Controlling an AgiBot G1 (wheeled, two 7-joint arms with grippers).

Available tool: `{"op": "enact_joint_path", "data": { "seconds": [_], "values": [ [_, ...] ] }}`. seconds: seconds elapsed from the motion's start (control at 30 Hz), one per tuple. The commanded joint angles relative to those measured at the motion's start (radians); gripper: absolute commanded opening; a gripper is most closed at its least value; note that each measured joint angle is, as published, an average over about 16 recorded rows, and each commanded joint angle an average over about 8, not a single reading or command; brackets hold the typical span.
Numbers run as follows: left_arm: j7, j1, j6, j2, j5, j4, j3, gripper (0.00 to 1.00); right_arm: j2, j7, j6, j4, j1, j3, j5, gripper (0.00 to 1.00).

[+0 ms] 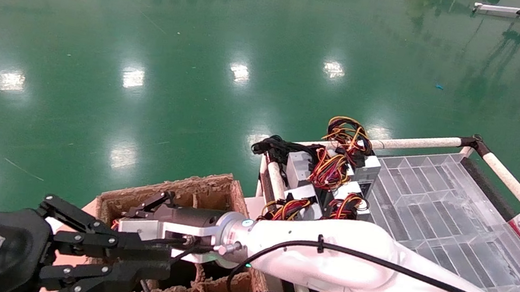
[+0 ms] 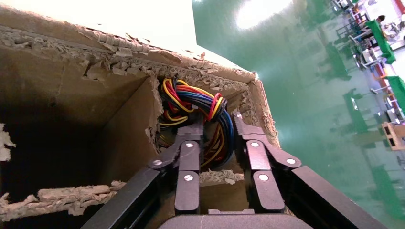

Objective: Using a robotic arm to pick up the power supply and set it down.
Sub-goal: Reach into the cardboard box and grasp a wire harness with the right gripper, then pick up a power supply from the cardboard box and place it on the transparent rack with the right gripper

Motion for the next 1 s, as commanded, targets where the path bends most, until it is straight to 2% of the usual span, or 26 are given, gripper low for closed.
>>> {"op": "enact_joint_path", "data": {
  "seconds": [0.03, 0.3, 0.57, 0.77, 1.0],
  "values": [
    [0.000, 0.000, 0.000, 0.000, 0.000, 0.000, 0.000, 1.00, 0.000, 0.007, 0.017, 0.007, 0.004, -0.023, 0.008, 0.00],
    [0.000, 0.000, 0.000, 0.000, 0.000, 0.000, 0.000, 1.00, 0.004, -0.005, 0.022, 0.012, 0.020, -0.034, 0.087, 0.00],
    [0.000, 0.000, 0.000, 0.000, 0.000, 0.000, 0.000, 1.00, 0.016, -0.061, -0.014, -0.046, 0.016, -0.003, 0.173, 0.00],
    [0.000, 0.000, 0.000, 0.000, 0.000, 0.000, 0.000, 1.00, 0.034, -0.133, -0.091, -0.121, 0.003, 0.062, 0.260, 0.00],
    [0.000, 0.000, 0.000, 0.000, 0.000, 0.000, 0.000, 1.00, 0.079, -0.238, -0.242, -0.189, -0.001, 0.173, 0.383, 0.00]
  ]
}}
